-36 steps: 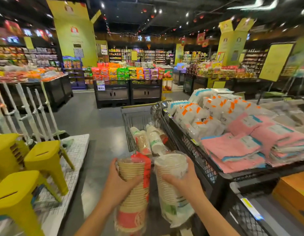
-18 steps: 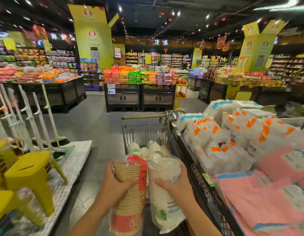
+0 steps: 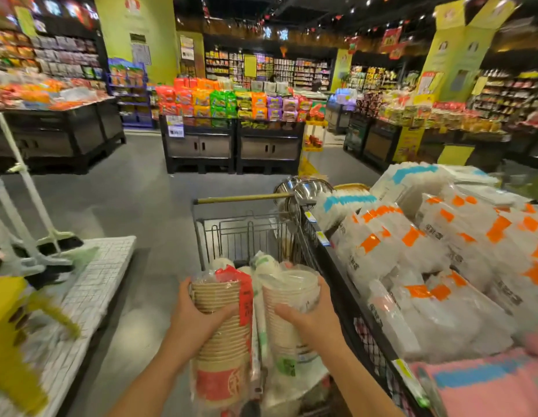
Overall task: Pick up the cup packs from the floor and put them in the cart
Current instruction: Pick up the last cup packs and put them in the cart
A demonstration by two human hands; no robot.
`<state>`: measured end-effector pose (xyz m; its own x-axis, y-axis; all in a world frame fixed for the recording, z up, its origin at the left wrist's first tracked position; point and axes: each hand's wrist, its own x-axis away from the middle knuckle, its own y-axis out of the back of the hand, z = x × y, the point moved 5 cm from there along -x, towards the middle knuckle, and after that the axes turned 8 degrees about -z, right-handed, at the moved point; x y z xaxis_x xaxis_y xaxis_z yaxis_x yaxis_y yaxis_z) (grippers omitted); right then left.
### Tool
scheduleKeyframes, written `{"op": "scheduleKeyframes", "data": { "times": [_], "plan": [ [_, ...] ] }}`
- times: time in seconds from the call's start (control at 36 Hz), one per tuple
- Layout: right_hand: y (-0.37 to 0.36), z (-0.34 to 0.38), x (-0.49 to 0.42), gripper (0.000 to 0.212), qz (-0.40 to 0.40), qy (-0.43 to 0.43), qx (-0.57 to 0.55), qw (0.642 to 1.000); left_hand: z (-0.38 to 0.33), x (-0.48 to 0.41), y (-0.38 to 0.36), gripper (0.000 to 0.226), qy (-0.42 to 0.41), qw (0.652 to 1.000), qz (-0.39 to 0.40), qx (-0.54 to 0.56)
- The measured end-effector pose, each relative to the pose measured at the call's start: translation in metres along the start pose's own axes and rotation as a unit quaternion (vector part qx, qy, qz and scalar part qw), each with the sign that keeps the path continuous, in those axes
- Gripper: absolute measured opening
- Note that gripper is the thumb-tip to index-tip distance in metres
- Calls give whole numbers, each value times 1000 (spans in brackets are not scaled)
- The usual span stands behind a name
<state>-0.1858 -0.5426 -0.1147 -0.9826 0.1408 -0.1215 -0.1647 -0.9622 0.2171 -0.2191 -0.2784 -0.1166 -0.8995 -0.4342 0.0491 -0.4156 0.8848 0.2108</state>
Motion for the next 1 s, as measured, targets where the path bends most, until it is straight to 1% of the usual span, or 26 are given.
{"op": "scheduleKeyframes", "data": {
  "times": [0.11, 0.17, 0.22, 0.28, 0.33, 0.39, 0.44, 0.5, 0.56, 0.64, 0.72, 0.78, 0.89, 0.94, 1.0],
  "plan": [
    [-15, -19, -50, 93, -14, -19, 19, 1000, 8, -55, -17, 125, 24, 999, 27, -6],
    [-20, -30, -75, 89, -22, -36, 25, 999, 12, -81, -25, 127, 38, 999, 30, -8],
    [-26, -40, -102, 86, -24, -52, 36, 998, 17, -106, -33, 119, 53, 998, 31, -13],
    [-30, -51, -131, 84, -32, -77, 49, 995, 24, -132, -42, 103, 71, 997, 31, -23],
    [-34, -64, -165, 83, -33, -99, 64, 992, 32, -161, -54, 97, 87, 995, 29, -28],
    [-40, -76, -200, 88, -21, -116, 81, 990, 38, -191, -69, 96, 94, 995, 18, -36],
    [-47, -90, -235, 99, -7, -136, 101, 986, 43, -219, -86, 96, 101, 994, 14, -46],
    [-55, -105, -271, 104, 3, -151, 120, 981, 51, -246, -105, 97, 122, 991, 7, -50],
    [-63, -121, -304, 104, 10, -164, 142, 976, 59, -272, -122, 101, 151, 988, -10, -41],
    [-72, -144, -345, 97, 8, -176, 172, 969, 67, -306, -152, 97, 195, 980, 5, -38],
    [-81, -167, -381, 104, 21, -204, 189, 960, 73, -340, -179, 92, 225, 974, 3, -30],
    [-86, -174, -394, 109, 35, -216, 198, 955, 76, -356, -188, 93, 227, 973, -6, -32],
    [-103, -194, -425, 116, 70, -245, 227, 940, 89, -392, -211, 102, 240, 970, -6, -22],
    [-110, -203, -434, 125, 81, -264, 248, 929, 97, -404, -220, 113, 242, 970, -13, -21],
    [-113, -210, -440, 127, 73, -261, 260, 927, 103, -410, -223, 120, 236, 969, -22, -61]
  ]
}}
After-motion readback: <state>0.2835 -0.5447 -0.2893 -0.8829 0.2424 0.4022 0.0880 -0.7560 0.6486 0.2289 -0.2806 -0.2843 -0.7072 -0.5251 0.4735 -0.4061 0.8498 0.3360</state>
